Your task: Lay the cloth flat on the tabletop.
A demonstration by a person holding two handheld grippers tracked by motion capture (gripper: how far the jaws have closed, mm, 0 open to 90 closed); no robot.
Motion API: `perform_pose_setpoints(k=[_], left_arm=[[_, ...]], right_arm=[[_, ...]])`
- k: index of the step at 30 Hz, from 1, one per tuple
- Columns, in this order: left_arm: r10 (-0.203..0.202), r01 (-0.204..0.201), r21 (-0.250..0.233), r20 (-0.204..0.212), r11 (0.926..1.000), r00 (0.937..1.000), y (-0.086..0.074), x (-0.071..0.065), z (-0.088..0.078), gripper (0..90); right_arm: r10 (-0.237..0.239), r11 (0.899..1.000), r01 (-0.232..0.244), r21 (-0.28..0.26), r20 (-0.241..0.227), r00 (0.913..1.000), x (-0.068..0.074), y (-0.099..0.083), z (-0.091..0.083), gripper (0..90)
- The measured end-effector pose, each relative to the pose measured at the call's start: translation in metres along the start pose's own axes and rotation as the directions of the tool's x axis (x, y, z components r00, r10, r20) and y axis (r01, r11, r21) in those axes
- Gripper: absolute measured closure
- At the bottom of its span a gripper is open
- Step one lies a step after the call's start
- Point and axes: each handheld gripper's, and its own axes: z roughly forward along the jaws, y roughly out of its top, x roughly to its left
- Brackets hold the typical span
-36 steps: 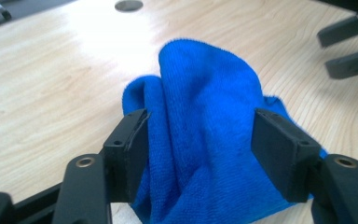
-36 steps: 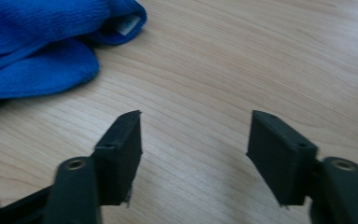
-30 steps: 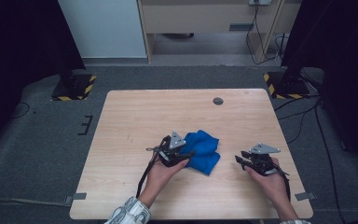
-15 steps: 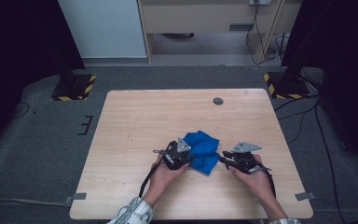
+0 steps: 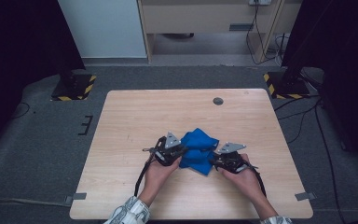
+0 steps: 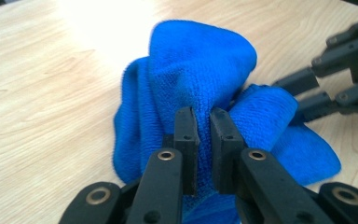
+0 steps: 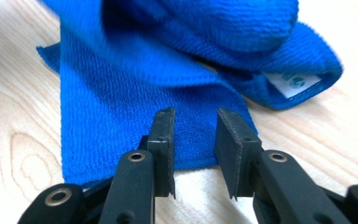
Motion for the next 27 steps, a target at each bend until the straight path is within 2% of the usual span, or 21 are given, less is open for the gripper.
perform_pose_setpoints(k=[3, 8, 11, 13, 17, 21, 27], left_arm=[[-0.016, 0.016, -0.012, -0.012, 0.9998, 0.9998, -0.001, 0.006, -0.003, 83.3], [-0.028, 0.028, 0.005, -0.034, 0.9996, 0.9990, -0.006, 0.013, -0.003, 84.0], [-0.024, 0.026, 0.037, -0.050, 0.9990, 0.9985, -0.011, 0.017, 0.001, 84.0], [-0.008, 0.013, 0.078, -0.069, 0.9969, 0.9976, -0.016, 0.021, 0.004, 83.9], [-0.021, 0.030, 0.130, -0.067, 0.9911, 0.9975, -0.025, 0.029, 0.009, 82.9], [-0.019, 0.029, 0.161, -0.063, 0.9865, 0.9978, -0.030, 0.035, 0.013, 81.6], [-0.019, 0.030, 0.168, -0.063, 0.9854, 0.9978, -0.032, 0.037, 0.014, 77.7]], right_arm=[[0.011, 1.000, -0.011, 0.008, -0.011, 0.9999, 0.002, 0.000, 0.000, 69.2], [0.022, 1.000, -0.022, 0.016, -0.042, 0.9989, 0.008, -0.003, -0.004, 70.1], [0.011, 1.000, -0.009, 0.023, -0.056, 0.9984, 0.014, -0.005, -0.006, 71.5], [0.004, 0.999, -0.002, 0.032, -0.071, 0.9975, 0.019, -0.005, -0.007, 72.0], [-0.008, 0.999, 0.011, 0.037, -0.091, 0.9958, 0.023, -0.005, -0.009, 71.4], [0.005, 1.000, -0.007, -0.015, -0.086, 0.9963, 0.018, -0.004, -0.014, 66.8], [0.027, 0.995, -0.033, -0.090, -0.062, 0.9977, 0.011, -0.001, -0.026, 67.2]])
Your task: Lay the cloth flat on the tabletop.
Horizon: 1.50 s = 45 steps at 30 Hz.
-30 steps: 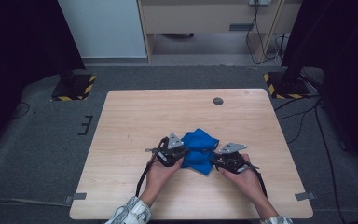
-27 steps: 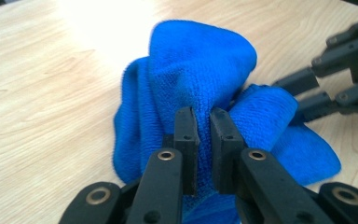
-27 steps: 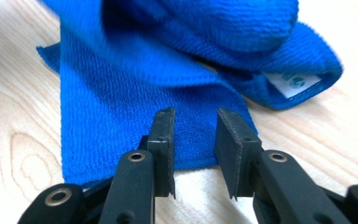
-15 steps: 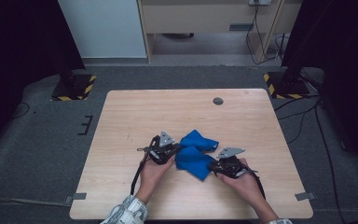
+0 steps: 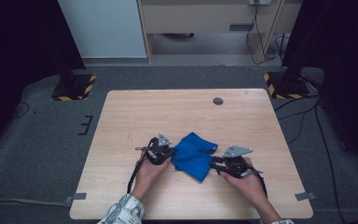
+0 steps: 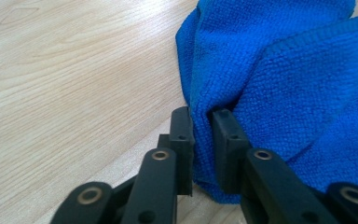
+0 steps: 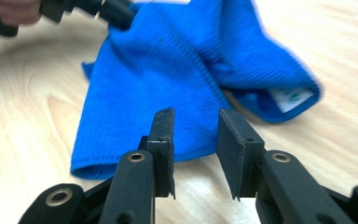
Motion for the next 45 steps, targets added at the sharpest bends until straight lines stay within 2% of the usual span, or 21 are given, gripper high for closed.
perform_pose_setpoints(k=[2, 6, 10, 14, 19, 23, 25, 28, 33, 36, 39, 41, 43, 45], left_arm=[[-0.001, 0.001, 0.000, -0.003, 1.0000, 1.0000, 0.000, 0.000, 0.000, 75.7], [-0.005, 0.005, -0.013, -0.013, 0.9999, 0.9999, 0.001, -0.001, -0.002, 69.8], [0.002, -0.003, -0.029, -0.016, 0.9996, 0.9999, 0.004, -0.005, -0.005, 65.2], [0.015, -0.016, -0.052, -0.013, 0.9985, 0.9998, 0.011, -0.010, -0.010, 63.1], [0.027, -0.027, -0.081, -0.003, 0.9964, 0.9996, 0.018, -0.014, -0.016, 63.0], [0.042, -0.042, -0.085, 0.000, 0.9955, 0.9991, 0.021, -0.017, -0.017, 62.1], [0.053, -0.053, -0.084, -0.002, 0.9950, 0.9986, 0.022, -0.019, -0.017, 62.0], [0.062, -0.061, -0.085, 0.003, 0.9945, 0.9981, 0.023, -0.020, -0.017, 61.6], [0.078, -0.077, -0.063, 0.013, 0.9950, 0.9969, 0.023, -0.021, -0.011, 60.0], [0.092, -0.091, -0.030, 0.017, 0.9954, 0.9956, 0.021, -0.021, -0.006, 62.4], [0.086, -0.086, -0.006, 0.022, 0.9962, 0.9960, 0.020, -0.020, -0.003, 72.0], [0.080, -0.080, -0.009, 0.022, 0.9968, 0.9965, 0.020, -0.019, -0.004, 79.6], [0.074, -0.074, -0.019, 0.021, 0.9971, 0.9970, 0.021, -0.018, -0.006, 84.4], [0.065, -0.065, -0.030, 0.011, 0.9974, 0.9978, 0.021, -0.017, -0.009, 85.3]], right_arm=[[0.022, 0.999, -0.022, -0.035, 0.006, 0.9997, -0.004, 0.001, -0.003, 67.4], [0.023, 0.998, -0.019, -0.059, 0.068, 0.9974, -0.010, 0.003, -0.009, 73.1], [0.039, 0.997, -0.033, -0.064, 0.105, 0.9936, -0.017, 0.004, -0.010, 79.5], [0.040, 0.998, -0.034, -0.052, 0.127, 0.9911, -0.023, 0.007, -0.004, 79.9], [0.026, 1.000, -0.025, -0.005, 0.118, 0.9927, -0.027, 0.006, 0.008, 76.9], [0.021, 1.000, -0.023, 0.015, 0.104, 0.9943, -0.030, 0.008, 0.017, 72.4], [0.020, 1.000, -0.021, 0.007, 0.093, 0.9954, -0.029, 0.009, 0.021, 70.9], [-0.014, 1.000, 0.011, 0.030, 0.083, 0.9965, -0.025, 0.010, 0.028, 68.4], [-0.019, 0.998, 0.013, 0.059, 0.089, 0.9959, -0.024, 0.009, 0.038, 66.0], [-0.023, 0.998, 0.017, 0.063, 0.093, 0.9954, -0.023, 0.010, 0.041, 68.9], [-0.032, 0.997, 0.026, 0.070, 0.094, 0.9950, -0.023, 0.010, 0.043, 80.0], [-0.036, 0.997, 0.029, 0.072, 0.092, 0.9951, -0.022, 0.011, 0.044, 87.4], [-0.038, 0.997, 0.031, 0.073, 0.089, 0.9953, -0.022, 0.011, 0.043, 89.3], [-0.040, 0.997, 0.034, 0.072, 0.087, 0.9954, -0.022, 0.011, 0.042, 89.7]])
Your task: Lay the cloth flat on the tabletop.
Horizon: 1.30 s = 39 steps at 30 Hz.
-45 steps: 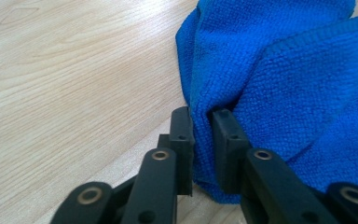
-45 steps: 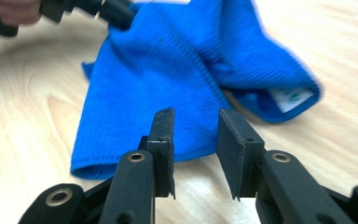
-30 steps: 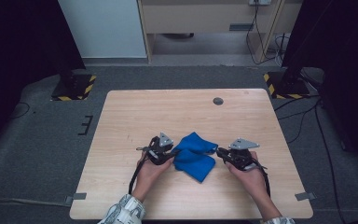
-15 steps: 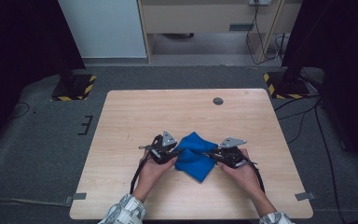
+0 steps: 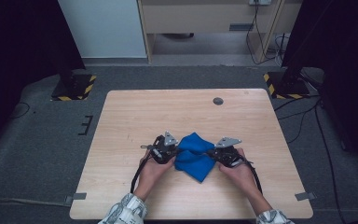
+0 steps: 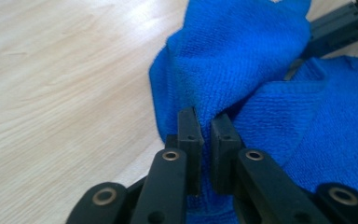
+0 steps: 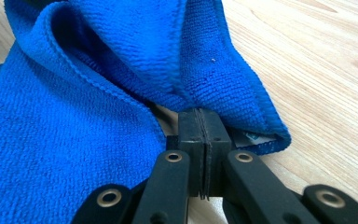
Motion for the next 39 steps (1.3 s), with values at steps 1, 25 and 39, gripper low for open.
perform_pose_setpoints(k=[1, 25, 39], left_arm=[[-0.008, 0.008, -0.009, -0.002, 0.9999, 1.0000, 0.000, 0.001, -0.002, 85.3], [-0.119, 0.117, -0.069, -0.015, 0.9907, 0.9928, -0.004, 0.028, -0.023, 84.5], [-0.146, 0.146, 0.023, -0.016, 0.9890, 0.9892, -0.021, 0.037, -0.004, 82.8]], right_arm=[[-0.001, 1.000, 0.001, -0.002, -0.002, 1.0000, 0.000, 0.000, -0.001, 89.8], [0.098, 0.992, -0.097, -0.084, 0.002, 0.9952, -0.029, -0.007, -0.050, 90.0], [0.105, 0.993, -0.103, -0.055, 0.029, 0.9940, -0.039, -0.013, -0.054, 90.0]])
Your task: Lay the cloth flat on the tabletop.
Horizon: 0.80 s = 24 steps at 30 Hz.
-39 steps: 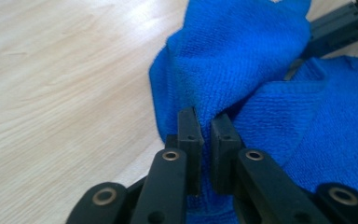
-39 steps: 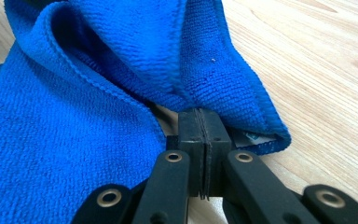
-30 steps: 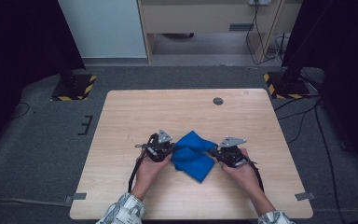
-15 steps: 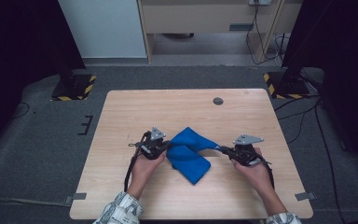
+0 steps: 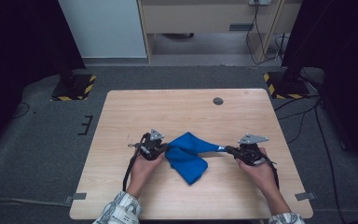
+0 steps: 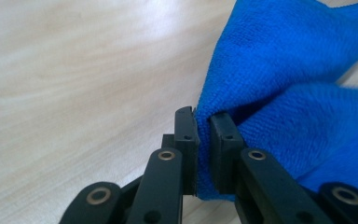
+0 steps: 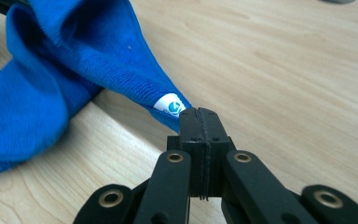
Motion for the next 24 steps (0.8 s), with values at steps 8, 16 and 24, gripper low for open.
perform_pose_setpoints(k=[8, 16, 24], left_arm=[[0.006, -0.007, 0.038, 0.003, 0.9992, 1.0000, -0.003, 0.000, 0.006, 79.0], [0.020, -0.020, 0.006, -0.017, 0.9998, 0.9997, 0.002, -0.004, 0.000, 65.5], [0.048, -0.049, -0.039, -0.026, 0.9980, 0.9985, 0.008, -0.012, -0.003, 52.3]], right_arm=[[-0.014, 1.000, 0.014, 0.021, 0.000, 0.9999, 0.004, -0.002, 0.010, 88.2], [0.050, 0.998, -0.050, -0.045, 0.009, 0.9987, 0.005, 0.001, 0.005, 68.5], [0.075, 0.994, -0.071, -0.078, 0.051, 0.9959, 0.010, 0.005, 0.007, 57.9]])
